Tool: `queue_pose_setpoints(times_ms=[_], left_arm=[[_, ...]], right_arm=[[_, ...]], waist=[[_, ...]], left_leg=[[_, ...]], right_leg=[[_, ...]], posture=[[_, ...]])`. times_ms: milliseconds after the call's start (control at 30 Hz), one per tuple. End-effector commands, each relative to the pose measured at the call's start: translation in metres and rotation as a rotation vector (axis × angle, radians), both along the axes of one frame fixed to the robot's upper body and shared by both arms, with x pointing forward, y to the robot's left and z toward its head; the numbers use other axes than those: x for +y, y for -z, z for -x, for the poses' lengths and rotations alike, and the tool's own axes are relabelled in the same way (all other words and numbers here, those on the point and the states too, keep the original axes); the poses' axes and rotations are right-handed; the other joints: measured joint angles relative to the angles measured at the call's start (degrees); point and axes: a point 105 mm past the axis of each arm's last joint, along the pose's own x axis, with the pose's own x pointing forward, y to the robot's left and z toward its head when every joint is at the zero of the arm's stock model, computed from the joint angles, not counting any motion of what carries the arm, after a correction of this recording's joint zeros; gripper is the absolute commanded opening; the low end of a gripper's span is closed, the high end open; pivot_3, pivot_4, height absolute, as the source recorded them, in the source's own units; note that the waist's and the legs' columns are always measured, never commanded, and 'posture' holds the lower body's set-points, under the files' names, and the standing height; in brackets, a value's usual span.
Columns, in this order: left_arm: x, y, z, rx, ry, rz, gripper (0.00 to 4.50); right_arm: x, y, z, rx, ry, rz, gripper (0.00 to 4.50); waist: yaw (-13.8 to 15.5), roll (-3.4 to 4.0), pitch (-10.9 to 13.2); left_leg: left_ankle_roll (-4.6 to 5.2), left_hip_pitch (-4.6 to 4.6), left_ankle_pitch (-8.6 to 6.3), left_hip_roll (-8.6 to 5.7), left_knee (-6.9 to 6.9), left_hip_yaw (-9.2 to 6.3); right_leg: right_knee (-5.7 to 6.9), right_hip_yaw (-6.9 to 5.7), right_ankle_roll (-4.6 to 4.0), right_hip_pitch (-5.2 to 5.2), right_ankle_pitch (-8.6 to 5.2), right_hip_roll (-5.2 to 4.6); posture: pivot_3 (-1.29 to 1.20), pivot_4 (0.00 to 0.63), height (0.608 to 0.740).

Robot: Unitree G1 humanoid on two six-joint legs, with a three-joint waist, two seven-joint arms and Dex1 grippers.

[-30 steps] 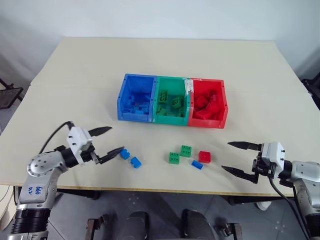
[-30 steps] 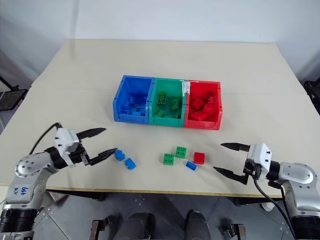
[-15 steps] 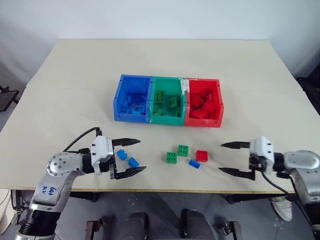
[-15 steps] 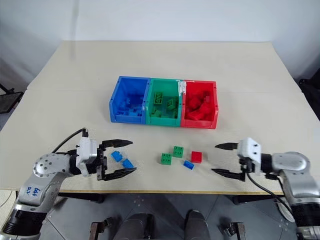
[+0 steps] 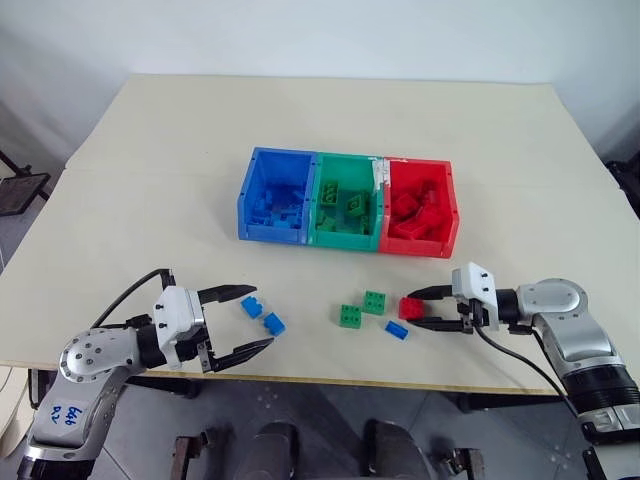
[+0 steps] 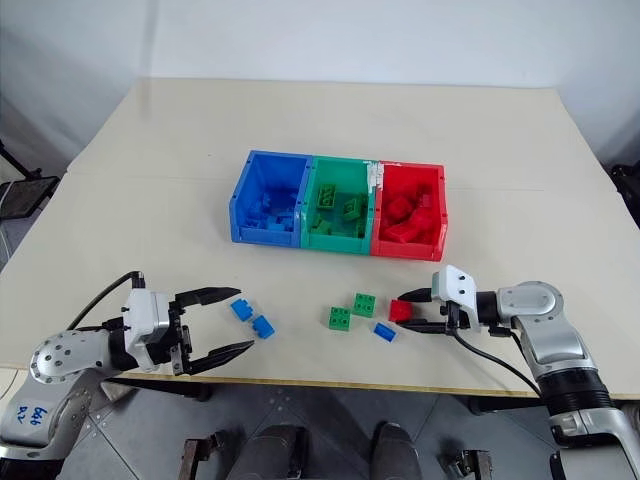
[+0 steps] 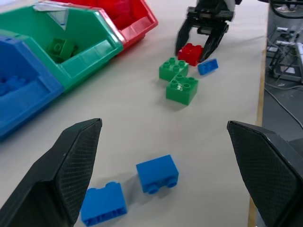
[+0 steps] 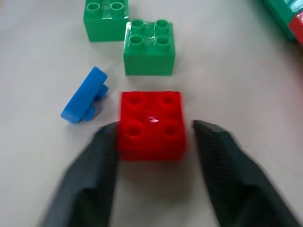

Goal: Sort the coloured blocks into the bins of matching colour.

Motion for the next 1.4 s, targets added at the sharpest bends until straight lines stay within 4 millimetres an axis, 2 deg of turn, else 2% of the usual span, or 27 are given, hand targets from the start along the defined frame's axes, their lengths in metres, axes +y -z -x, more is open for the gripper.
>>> queue_pose_setpoints(times_ms=[33, 200, 300, 367, 567, 767, 867, 900, 967, 1033, 1200, 1400], left_arm=[[-0.002, -0.011, 0.004, -0.04, 0.006, 0.02, 4.5], [0.004, -0.014, 0.002, -0.048, -0.033, 0.056, 4.5], [0.014, -0.018, -0.004, -0.066, -0.106, 0.098, 4.5], [0.019, -0.018, -0.005, -0.064, -0.138, 0.108, 4.5], [0.029, -0.013, -0.004, -0.054, -0.21, 0.123, 4.5], [0.037, -0.013, 0.0, -0.036, -0.263, 0.126, 4.5], [0.04, -0.014, 0.002, -0.031, -0.26, 0.119, 4.5], [0.039, -0.014, 0.001, -0.032, -0.255, 0.115, 4.5], [0.032, -0.014, -0.001, -0.026, -0.207, 0.099, 4.5], [0.026, -0.013, -0.003, -0.014, -0.167, 0.095, 4.5], [0.005, -0.01, -0.013, 0.023, -0.035, 0.081, 4.5], [-0.018, -0.005, -0.016, 0.047, 0.144, 0.042, 4.5]], right_arm=[[0.001, -0.005, 0.0, -0.02, -0.004, -0.027, 1.46], [0.001, -0.037, -0.013, -0.096, 0.077, -0.167, 1.46], [0.003, -0.076, -0.039, -0.159, 0.207, -0.334, 1.46], [0.003, -0.093, -0.056, -0.211, 0.275, -0.365, 1.46], [0.0, -0.119, -0.109, -0.302, 0.506, -0.393, 1.46], [0.01, -0.132, -0.125, -0.363, 0.501, -0.383, 3.42], [0.009, -0.137, -0.115, -0.381, 0.428, -0.39, 4.49], [0.009, -0.137, -0.109, -0.382, 0.391, -0.387, 4.49], [-0.002, -0.131, -0.085, -0.346, 0.291, -0.416, 4.49], [-0.012, -0.127, -0.068, -0.287, 0.268, -0.458, 4.49], [-0.047, -0.093, -0.017, -0.238, 0.231, -0.287, 4.49], [-0.075, -0.056, 0.025, -0.17, 0.219, -0.122, 4.49]], waist=[[-0.01, 0.0, 0.0], [-0.01, 0.0, 0.0], [-0.5, 0.02, 0.01], [-1.03, 0.02, 0.01], [-1.41, 0.02, 0.01], [-1.37, 0.03, 0.02], [-1.35, 0.04, 0.02], [-1.34, 0.04, 0.02], [-0.81, 0.03, 0.02], [-0.38, 0.04, 0.02], [0.01, 0.06, 0.03], [-0.37, 0.06, 0.02]], left_leg=[[0.0, 0.0, -0.01, 0.0, 0.0, 0.01], [0.0, 0.0, -0.01, 0.0, 0.0, 0.02], [0.0, 0.0, -0.01, 0.03, 0.03, -0.01], [-0.02, 0.01, -0.02, 0.05, 0.04, -0.12], [-0.04, -0.02, -0.06, 0.05, 0.02, -0.05], [-0.03, -0.13, -0.07, 0.05, 0.02, 0.14], [-0.02, -0.15, -0.07, 0.04, 0.02, 0.12], [-0.01, -0.15, -0.08, 0.04, 0.02, 0.13], [0.0, -0.15, -0.08, 0.04, 0.02, 0.12], [0.04, -0.21, -0.12, 0.06, 0.04, -0.05], [0.16, -0.4, -0.19, -0.04, 0.24, 0.02], [0.14, -0.36, -0.2, 0.03, 0.29, 0.2]], right_leg=[[-0.01, 0.0, 0.0, 0.0, 0.0, 0.0], [-0.01, 0.0, 0.0, -0.01, 0.0, 0.02], [0.02, 0.02, 0.0, -0.02, 0.0, 0.02], [0.08, 0.04, -0.01, -0.07, 0.01, 0.03], [0.11, 0.04, -0.05, -0.16, -0.01, 0.06], [0.1, 0.06, -0.06, -0.27, -0.01, 0.06], [0.1, 0.05, -0.06, -0.27, -0.01, 0.05], [0.1, 0.05, -0.06, -0.27, -0.01, 0.05], [0.1, 0.04, -0.06, -0.26, -0.01, 0.05], [0.08, -0.07, -0.07, -0.22, -0.02, 0.05], [0.03, -0.09, -0.03, -0.27, 0.01, 0.02], [0.04, -0.07, 0.0, -0.27, 0.02, 0.06]], posture=[[0.0, 0.15, 0.74], [0.0, 0.15, 0.74], [0.0, 0.15, 0.74], [0.0, 0.15, 0.74], [0.0, 0.15, 0.74], [0.0, 0.15, 0.74], [0.0, 0.15, 0.74], [0.0, 0.15, 0.74], [0.0, 0.15, 0.74], [0.0, 0.15, 0.74], [0.0, 0.15, 0.74], [0.0, 0.15, 0.74]])
